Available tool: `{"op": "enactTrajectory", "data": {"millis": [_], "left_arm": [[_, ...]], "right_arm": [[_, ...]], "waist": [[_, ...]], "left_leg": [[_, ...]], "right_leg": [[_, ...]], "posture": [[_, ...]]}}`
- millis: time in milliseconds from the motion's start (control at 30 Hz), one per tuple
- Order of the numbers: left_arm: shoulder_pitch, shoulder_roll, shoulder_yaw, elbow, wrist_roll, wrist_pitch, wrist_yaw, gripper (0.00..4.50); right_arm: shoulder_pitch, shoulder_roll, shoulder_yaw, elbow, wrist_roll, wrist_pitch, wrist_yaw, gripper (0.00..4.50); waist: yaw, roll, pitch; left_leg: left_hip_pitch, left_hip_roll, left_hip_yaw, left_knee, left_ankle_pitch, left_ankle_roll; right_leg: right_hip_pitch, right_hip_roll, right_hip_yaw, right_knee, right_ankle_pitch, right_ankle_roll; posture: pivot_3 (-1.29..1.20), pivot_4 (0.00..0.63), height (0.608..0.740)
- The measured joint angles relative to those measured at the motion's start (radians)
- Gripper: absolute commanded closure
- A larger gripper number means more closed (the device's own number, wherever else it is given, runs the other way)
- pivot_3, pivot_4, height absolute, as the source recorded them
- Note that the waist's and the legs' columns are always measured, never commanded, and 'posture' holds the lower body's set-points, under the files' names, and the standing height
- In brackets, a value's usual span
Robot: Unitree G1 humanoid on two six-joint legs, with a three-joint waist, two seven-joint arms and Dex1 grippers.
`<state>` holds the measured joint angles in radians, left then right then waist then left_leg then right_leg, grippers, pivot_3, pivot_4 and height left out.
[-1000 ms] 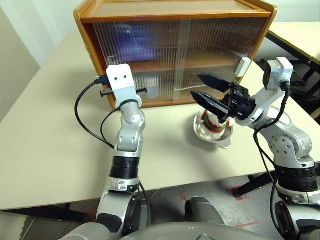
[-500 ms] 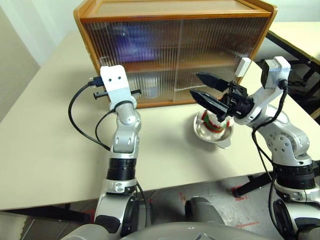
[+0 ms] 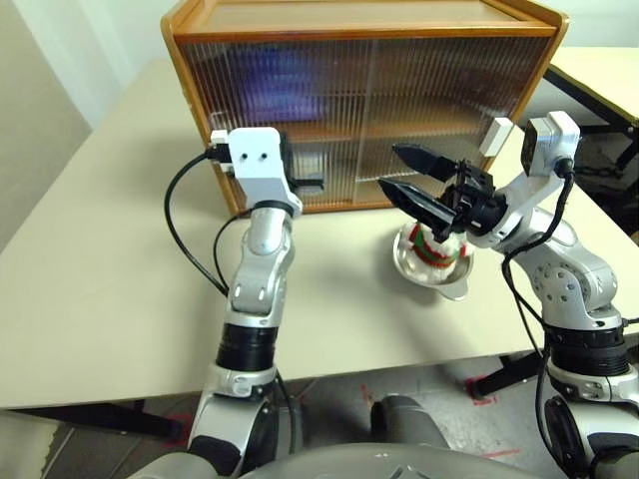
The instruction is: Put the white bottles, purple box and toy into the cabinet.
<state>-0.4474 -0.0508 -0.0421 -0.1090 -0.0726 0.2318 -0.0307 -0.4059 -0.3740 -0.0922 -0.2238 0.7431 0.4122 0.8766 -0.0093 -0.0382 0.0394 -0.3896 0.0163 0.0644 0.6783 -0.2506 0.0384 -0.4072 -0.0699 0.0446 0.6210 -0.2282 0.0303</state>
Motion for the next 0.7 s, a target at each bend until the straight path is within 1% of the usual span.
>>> {"op": "enactTrajectory", "data": {"millis": [67, 100, 167, 233, 267, 300, 400, 533, 700], "left_arm": [[0.005, 0.022, -0.007, -0.014, -0.077, 0.006, -0.111, 2.69], [0.007, 0.036, -0.008, -0.017, -0.108, 0.009, -0.159, 2.36], [0.002, 0.107, -0.005, -0.006, -0.19, 0.009, -0.304, 1.51], [-0.016, 0.162, 0.028, 0.03, -0.264, 0.01, -0.423, 0.76], [-0.03, 0.185, 0.048, 0.055, -0.305, 0.013, -0.477, 0.3], [-0.038, 0.199, 0.063, 0.065, -0.333, 0.014, -0.513, 0.03], [-0.065, 0.23, 0.083, 0.088, -0.394, 0.018, -0.596, 0.03], [-0.077, 0.287, 0.11, 0.081, -0.488, 0.076, -0.69, 0.03], [-0.048, 0.358, 0.144, 0.01, -0.588, 0.148, -0.765, 0.03]], "right_arm": [[0.0, 0.0, 0.0, 0.003, -0.001, -0.002, 0.0, 0.0], [0.0, 0.0, 0.0, 0.006, -0.001, -0.004, 0.0, 0.0], [0.0, 0.001, -0.001, 0.013, -0.003, -0.011, -0.002, 0.0], [0.001, 0.0, -0.003, 0.014, -0.013, -0.02, -0.007, 0.0], [0.001, 0.001, -0.003, 0.014, -0.016, -0.022, -0.012, 0.0], [0.002, 0.0, -0.004, 0.014, -0.018, -0.025, -0.016, 0.0], [0.006, 0.0, -0.006, 0.015, -0.022, -0.033, -0.032, 0.0], [0.022, -0.004, -0.027, 0.024, -0.037, -0.049, -0.061, 0.0], [0.039, -0.032, -0.09, 0.07, -0.062, -0.077, -0.091, 0.0]], "waist": [[0.0, 0.0, 0.0], [-0.001, 0.0, 0.0], [-0.006, 0.0, 0.0], [-0.008, 0.001, 0.0], [-0.007, 0.001, 0.0], [-0.007, 0.001, 0.0], [-0.007, 0.001, 0.0], [-0.007, 0.001, 0.0], [-0.012, 0.001, 0.0]], "left_leg": [[0.0, 0.0, 0.0, 0.0, 0.0, 0.0], [0.0, 0.0, 0.0, 0.0, 0.0, 0.0], [0.001, -0.001, 0.001, 0.0, 0.0, 0.0], [0.001, -0.001, 0.001, 0.0, 0.0, 0.001], [0.001, 0.0, 0.001, 0.0, 0.001, 0.001], [0.001, 0.0, 0.001, 0.0, 0.001, 0.001], [0.001, 0.0, 0.001, 0.0, 0.001, 0.002], [0.0, 0.0, 0.001, 0.0, 0.002, 0.004], [0.0, 0.002, 0.0, 0.0, 0.002, 0.003]], "right_leg": [[0.0, 0.0, 0.0, 0.0, 0.0, 0.0], [0.0, 0.0, 0.0, 0.0, 0.0, 0.0], [0.0, 0.002, 0.0, 0.0, -0.001, 0.0], [-0.001, 0.002, -0.001, 0.001, -0.001, 0.0], [-0.001, 0.002, -0.001, 0.001, -0.001, 0.0], [0.0, 0.002, -0.001, 0.001, -0.001, 0.0], [0.0, 0.002, 0.0, 0.001, -0.001, 0.001], [0.0, 0.001, 0.0, 0.001, -0.002, 0.002], [0.0, 0.001, 0.001, 0.001, -0.002, 0.002]], "posture": [[0.02, 0.0, 0.74], [0.02, 0.0, 0.74], [0.01, 0.0, 0.74], [0.01, 0.0, 0.74], [0.0, 0.0, 0.74], [0.0, 0.0, 0.74], [-0.01, 0.0, 0.74], [-0.01, 0.0, 0.74], [0.0, 0.0, 0.74]]}}
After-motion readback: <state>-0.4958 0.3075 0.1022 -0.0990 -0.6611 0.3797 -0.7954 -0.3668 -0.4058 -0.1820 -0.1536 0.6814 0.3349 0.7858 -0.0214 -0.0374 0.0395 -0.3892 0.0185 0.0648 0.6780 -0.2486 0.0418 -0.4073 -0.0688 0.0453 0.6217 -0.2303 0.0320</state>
